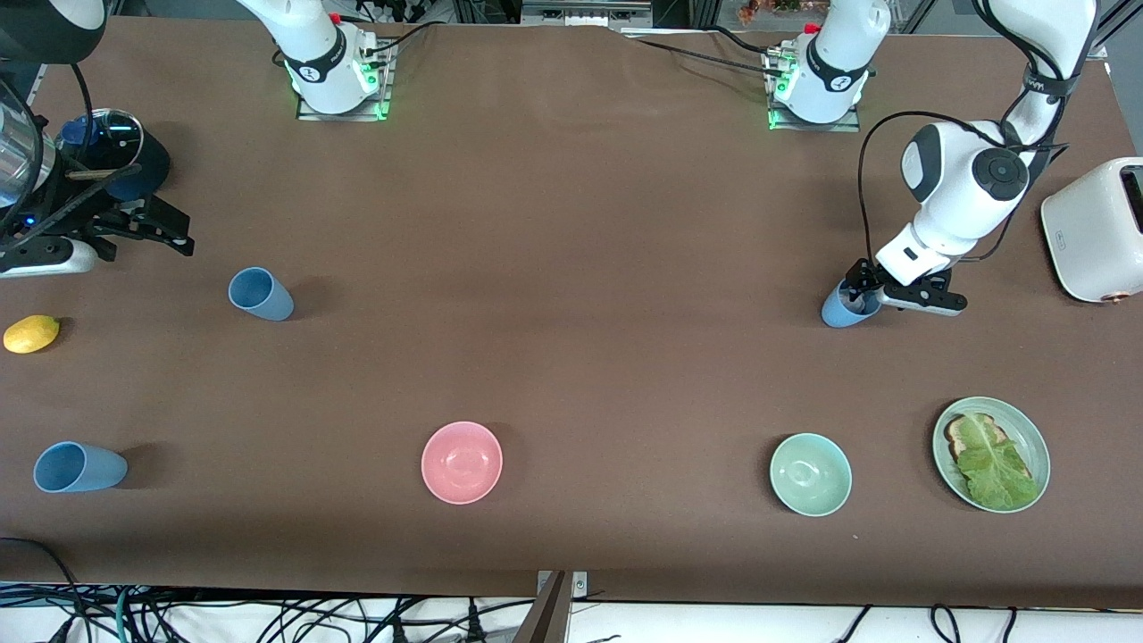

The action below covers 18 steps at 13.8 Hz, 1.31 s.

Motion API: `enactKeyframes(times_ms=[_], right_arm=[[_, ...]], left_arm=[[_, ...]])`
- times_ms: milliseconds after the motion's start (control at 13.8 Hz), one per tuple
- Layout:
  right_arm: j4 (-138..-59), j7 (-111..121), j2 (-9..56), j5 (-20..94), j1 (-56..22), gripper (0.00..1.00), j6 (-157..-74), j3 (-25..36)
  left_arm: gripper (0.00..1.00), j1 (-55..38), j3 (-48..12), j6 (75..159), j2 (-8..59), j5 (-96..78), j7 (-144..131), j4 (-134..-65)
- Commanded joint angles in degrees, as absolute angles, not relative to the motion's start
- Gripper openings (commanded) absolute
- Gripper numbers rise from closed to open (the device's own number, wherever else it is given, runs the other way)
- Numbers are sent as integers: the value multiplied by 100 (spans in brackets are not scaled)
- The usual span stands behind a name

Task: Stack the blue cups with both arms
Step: 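Close the left gripper on the rim of the tissue cup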

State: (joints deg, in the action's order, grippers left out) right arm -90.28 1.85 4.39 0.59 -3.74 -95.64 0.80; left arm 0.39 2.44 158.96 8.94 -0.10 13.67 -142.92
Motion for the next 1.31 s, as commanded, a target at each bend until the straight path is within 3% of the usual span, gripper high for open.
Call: enactKeyframes(times_ms=[0,73,145,799,1017,1235], right_arm=[[-9079,114,387,26,-343,100,-9615,53],[-9079,114,387,26,-343,100,-9624,53],[-9079,114,387,26,-343,100,-9624,53],[-9079,114,387,18,-343,100,-9624,53],[-9079,123,396,9,-343,100,-9624,53],[-9079,123,396,0,-343,100,-9624,44]], left_arm=[[38,35,272,16110,888,97,1450,-14370],[23,18,272,16102,896,97,1450,-14370],[0,0,272,16102,896,97,1450,-14370],[0,0,281,16014,809,97,1415,-14283],[0,-9,246,15077,493,105,1406,-13924],[0,-18,237,13348,422,105,1415,-12845]])
